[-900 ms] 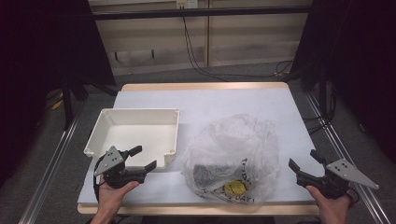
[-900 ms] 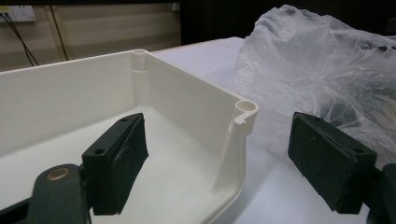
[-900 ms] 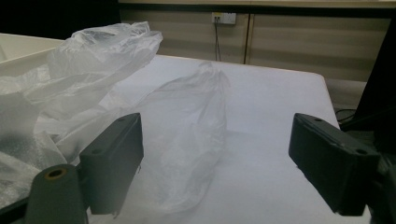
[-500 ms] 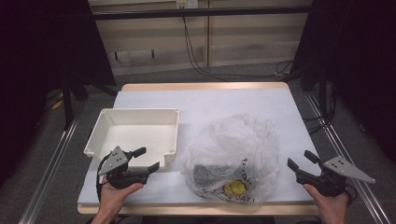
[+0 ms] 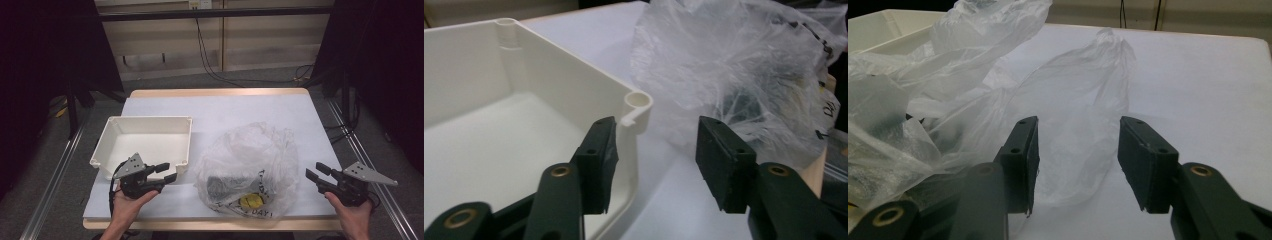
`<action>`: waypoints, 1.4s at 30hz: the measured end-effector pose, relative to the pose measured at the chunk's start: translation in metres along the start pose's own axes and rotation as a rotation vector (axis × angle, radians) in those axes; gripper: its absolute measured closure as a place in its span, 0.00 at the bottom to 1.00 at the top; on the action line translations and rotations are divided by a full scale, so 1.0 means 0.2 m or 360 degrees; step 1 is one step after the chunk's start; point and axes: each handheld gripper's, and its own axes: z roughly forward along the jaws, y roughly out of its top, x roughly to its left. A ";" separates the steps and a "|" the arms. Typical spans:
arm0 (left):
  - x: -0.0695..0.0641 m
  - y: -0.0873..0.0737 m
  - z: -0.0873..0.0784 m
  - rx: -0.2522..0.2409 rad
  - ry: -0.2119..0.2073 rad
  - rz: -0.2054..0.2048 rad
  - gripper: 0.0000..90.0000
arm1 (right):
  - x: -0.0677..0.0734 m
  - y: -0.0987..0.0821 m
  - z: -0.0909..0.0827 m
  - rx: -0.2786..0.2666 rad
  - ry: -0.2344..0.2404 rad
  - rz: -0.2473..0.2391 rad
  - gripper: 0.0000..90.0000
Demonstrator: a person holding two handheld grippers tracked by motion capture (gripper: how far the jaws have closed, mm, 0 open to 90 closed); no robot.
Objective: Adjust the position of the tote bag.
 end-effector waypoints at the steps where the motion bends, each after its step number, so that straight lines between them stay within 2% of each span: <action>1: -0.01 0.00 0.01 0.0008 -0.0014 0.0006 0.60 | 0.00 0.00 0.00 0.0000 0.0019 0.0013 0.56; 3: -0.01 0.01 0.01 0.0023 -0.0021 0.0019 0.60 | 0.00 0.01 0.01 0.0013 0.0039 0.0003 0.57; 4: -0.01 0.02 0.01 0.0031 -0.0046 0.0011 0.62 | 0.01 0.02 0.01 0.0030 0.0047 -0.0007 0.57; 9: -0.03 0.05 0.00 0.0031 -0.0084 -0.0029 0.64 | 0.01 0.04 0.02 0.0051 0.0053 -0.0026 0.56; 12: -0.04 0.08 0.03 0.0056 -0.0118 0.0008 0.64 | 0.00 0.05 0.03 0.0066 0.0050 -0.0015 0.55; 15: -0.07 0.13 0.07 0.0074 -0.0140 0.0050 0.67 | -0.01 0.07 0.04 0.0078 0.0053 -0.0019 0.54; 19: -0.11 0.17 0.14 0.0113 -0.0193 0.0102 0.71 | 0.00 0.10 0.07 0.0101 0.0067 -0.0066 0.52; 27: -0.13 0.25 0.26 0.0155 -0.0276 0.0131 0.73 | -0.02 0.15 0.10 0.0149 0.0072 -0.0098 0.49; 30: -0.13 0.29 0.29 0.0156 -0.0281 0.0135 0.73 | -0.03 0.18 0.11 0.0143 0.0083 -0.0078 0.50; 33: -0.13 0.33 0.33 0.0158 -0.0308 0.0141 0.69 | -0.05 0.20 0.13 0.0168 0.0135 -0.0093 0.53; 42: -0.15 0.44 0.47 0.0186 -0.0358 0.0177 0.68 | -0.10 0.28 0.22 0.0213 0.0149 -0.0099 0.55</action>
